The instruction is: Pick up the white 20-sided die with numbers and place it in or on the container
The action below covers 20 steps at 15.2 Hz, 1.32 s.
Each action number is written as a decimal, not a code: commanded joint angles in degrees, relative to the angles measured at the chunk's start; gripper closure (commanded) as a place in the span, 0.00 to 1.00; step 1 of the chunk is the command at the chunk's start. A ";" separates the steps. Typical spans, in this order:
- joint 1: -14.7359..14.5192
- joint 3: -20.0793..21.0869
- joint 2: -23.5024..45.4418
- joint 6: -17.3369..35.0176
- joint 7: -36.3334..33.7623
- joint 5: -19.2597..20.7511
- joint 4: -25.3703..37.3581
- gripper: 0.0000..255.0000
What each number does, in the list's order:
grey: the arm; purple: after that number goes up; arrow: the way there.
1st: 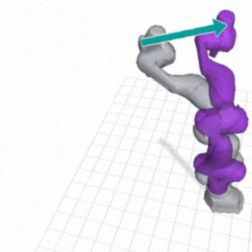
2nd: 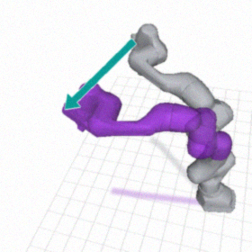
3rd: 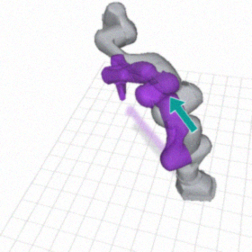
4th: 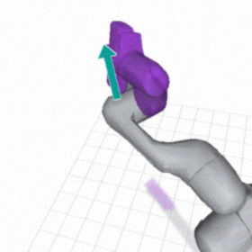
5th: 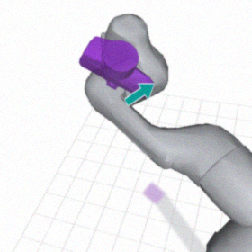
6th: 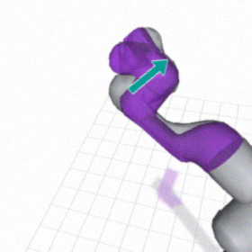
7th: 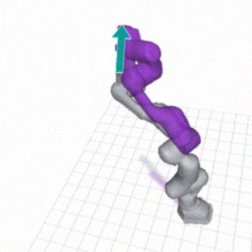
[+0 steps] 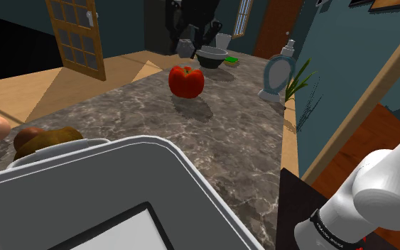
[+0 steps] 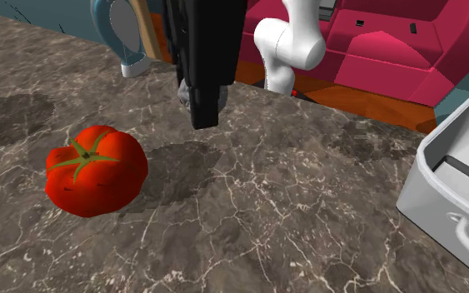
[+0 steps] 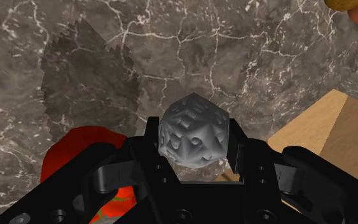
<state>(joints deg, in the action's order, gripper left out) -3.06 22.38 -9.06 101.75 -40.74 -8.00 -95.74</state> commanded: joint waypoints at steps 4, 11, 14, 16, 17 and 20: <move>-0.96 1.41 -0.54 -1.77 -2.66 0.23 1.54 1.00; -4.35 6.71 -3.91 -1.14 -11.29 0.03 -1.24 1.00; -5.73 9.37 -4.42 -1.06 -15.35 0.30 -1.38 1.00; -6.58 11.31 -4.43 -1.06 -18.19 0.66 -1.12 1.00; -7.00 12.32 -4.32 -1.08 -19.66 0.90 -0.89 1.00; -8.25 15.54 -3.51 -1.20 -24.27 1.98 0.23 1.00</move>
<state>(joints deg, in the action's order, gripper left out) -10.93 36.96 -12.74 100.94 -63.48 -6.33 -96.12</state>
